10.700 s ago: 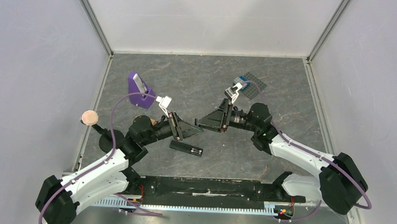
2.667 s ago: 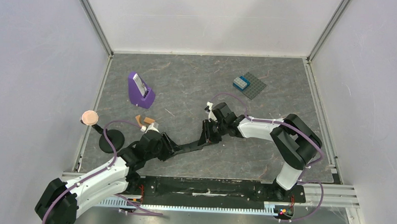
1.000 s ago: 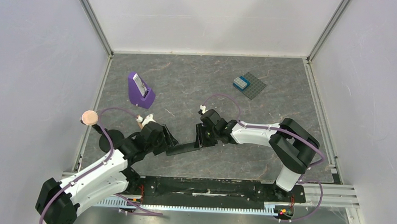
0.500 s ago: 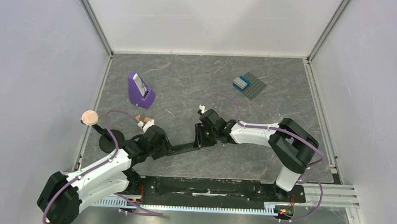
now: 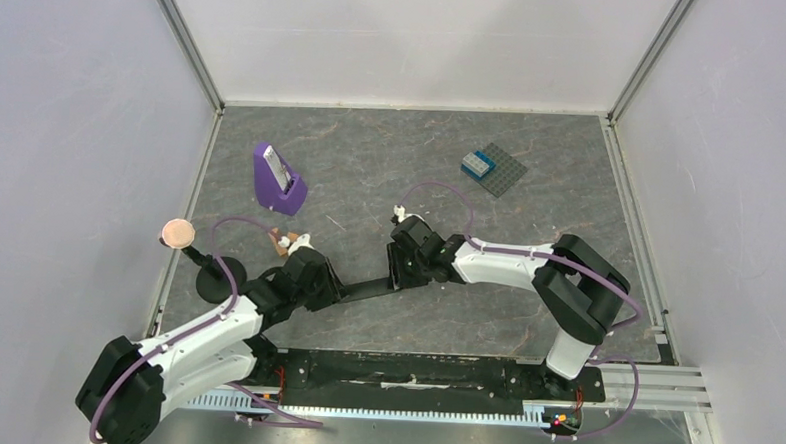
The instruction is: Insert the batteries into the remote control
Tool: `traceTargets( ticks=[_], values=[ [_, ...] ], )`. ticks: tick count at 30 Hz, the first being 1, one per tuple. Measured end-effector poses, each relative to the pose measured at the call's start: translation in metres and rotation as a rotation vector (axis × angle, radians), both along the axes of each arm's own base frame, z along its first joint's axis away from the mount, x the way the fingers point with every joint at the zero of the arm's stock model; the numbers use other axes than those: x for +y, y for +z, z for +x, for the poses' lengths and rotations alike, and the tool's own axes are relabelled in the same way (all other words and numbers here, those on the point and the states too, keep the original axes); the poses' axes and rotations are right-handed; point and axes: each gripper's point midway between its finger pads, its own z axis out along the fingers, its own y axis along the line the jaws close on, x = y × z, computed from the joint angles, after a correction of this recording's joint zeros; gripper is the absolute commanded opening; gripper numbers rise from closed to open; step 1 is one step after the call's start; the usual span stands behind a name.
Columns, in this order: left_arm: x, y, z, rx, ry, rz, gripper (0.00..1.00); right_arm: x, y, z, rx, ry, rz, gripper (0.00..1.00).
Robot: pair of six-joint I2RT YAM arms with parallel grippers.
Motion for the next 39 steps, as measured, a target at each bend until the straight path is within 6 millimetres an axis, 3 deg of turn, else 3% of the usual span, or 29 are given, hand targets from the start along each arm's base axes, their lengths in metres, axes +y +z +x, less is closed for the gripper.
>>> traceTargets(
  ticks=[6,9,14,21,32,39],
  values=[
    [-0.004,0.012,0.003,-0.006,-0.026,0.013,0.65,-0.001,0.004,0.0,-0.041,0.012,-0.018,0.67],
    [-0.006,0.027,0.009,-0.028,-0.025,0.021,0.68,-0.014,0.007,-0.002,-0.052,0.026,-0.053,0.77],
    [-0.001,0.052,0.02,-0.086,-0.002,0.045,0.69,-0.038,0.023,0.01,-0.132,0.063,-0.097,0.88],
    [0.013,0.083,0.024,-0.133,0.022,0.1,0.69,-0.029,0.036,0.007,-0.256,0.371,-0.103,0.85],
    [0.04,0.187,0.028,-0.404,0.119,0.029,0.7,0.023,0.038,0.005,-0.435,0.871,-0.113,0.84],
    [0.046,0.201,0.026,-0.423,0.134,0.026,0.7,0.038,0.014,0.011,-0.401,1.035,-0.157,0.8]
  ],
)
